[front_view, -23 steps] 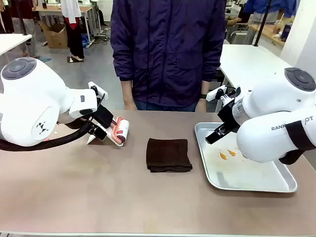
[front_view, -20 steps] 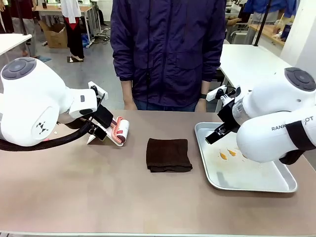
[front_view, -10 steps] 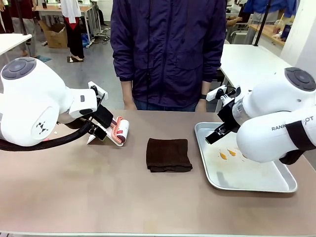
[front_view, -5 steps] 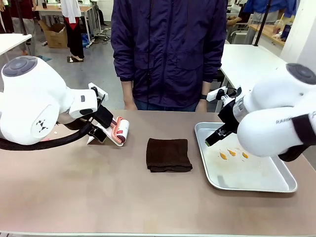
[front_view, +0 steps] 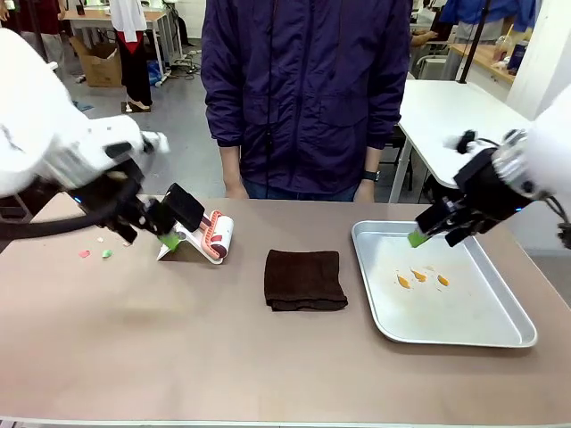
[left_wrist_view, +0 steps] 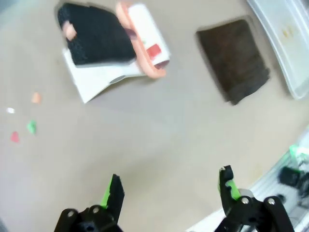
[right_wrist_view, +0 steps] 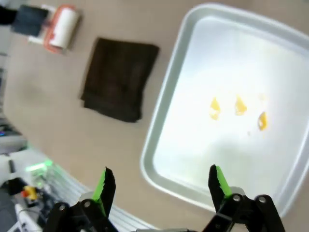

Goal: Clean the surface of the table.
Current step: Hold the Lint Roller with your left hand and the towel with your right hand.

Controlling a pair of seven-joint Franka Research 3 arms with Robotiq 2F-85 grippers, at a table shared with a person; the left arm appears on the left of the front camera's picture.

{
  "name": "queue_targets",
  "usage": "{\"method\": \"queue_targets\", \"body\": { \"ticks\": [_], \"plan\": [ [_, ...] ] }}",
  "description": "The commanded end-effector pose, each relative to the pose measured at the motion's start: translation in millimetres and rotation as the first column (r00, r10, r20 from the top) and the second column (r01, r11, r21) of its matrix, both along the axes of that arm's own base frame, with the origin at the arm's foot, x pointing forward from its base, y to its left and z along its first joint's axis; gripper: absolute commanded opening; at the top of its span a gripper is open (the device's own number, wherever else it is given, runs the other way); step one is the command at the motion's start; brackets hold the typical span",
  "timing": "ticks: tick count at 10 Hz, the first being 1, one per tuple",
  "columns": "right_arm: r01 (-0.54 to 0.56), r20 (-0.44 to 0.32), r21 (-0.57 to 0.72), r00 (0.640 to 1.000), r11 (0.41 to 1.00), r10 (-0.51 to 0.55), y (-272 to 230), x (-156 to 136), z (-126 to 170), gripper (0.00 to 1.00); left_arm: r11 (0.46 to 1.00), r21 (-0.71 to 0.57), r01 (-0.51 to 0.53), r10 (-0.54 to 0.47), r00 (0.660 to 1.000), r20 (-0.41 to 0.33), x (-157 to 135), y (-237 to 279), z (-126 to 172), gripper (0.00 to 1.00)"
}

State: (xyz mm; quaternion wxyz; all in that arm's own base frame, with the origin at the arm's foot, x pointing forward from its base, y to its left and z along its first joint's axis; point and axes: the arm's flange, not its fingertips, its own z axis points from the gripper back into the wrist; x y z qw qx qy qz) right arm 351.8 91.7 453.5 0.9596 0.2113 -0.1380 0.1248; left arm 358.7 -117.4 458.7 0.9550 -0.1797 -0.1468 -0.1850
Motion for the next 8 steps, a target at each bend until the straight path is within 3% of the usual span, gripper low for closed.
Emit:
{"method": "queue_targets", "body": {
  "ticks": [1, 2, 4, 5, 6, 7, 8],
  "plan": [
    [0.038, -0.076, 0.318, 0.997, 0.947, -0.015, -46, -1, 5, 1.0, 0.969, -0.234, -0.084, 0.091, 0.996, 0.017, -4, 55, 15, 1.0],
    [0.107, -0.115, 0.408, 0.991, 0.907, -0.066, -73, -3, 5, 1.0, 0.933, -0.338, -0.125, 0.132, 0.991, 0.0, -2, 94, 11, 1.0],
    [0.183, -0.13, 0.615, 0.983, 0.767, -0.13, -129, -17, 10, 1.0, 0.835, -0.536, -0.125, 0.131, 0.991, -0.028, -18, 176, -10, 1.0],
    [0.216, -0.129, 0.683, 0.976, 0.698, -0.175, -154, -24, 8, 1.0, 0.782, -0.597, -0.178, 0.205, 0.979, -0.024, -31, 213, -22, 1.0],
    [0.281, -0.15, 0.685, 0.957, 0.672, -0.247, -177, -24, -1, 1.0, 0.741, -0.621, -0.257, 0.31, 0.95, -0.023, -48, 244, -34, 1.0],
    [0.341, -0.187, 0.709, 0.935, 0.618, -0.302, -200, -24, -15, 1.0, 0.705, -0.656, -0.268, 0.358, 0.934, 0.004, -27, 282, -156, 1.0],
    [0.383, -0.216, 0.727, 0.915, 0.57, -0.34, -218, -25, -26, 1.0, 0.661, -0.692, -0.289, 0.406, 0.914, 0.006, -55, 300, -143, 1.0]
  ]
}}
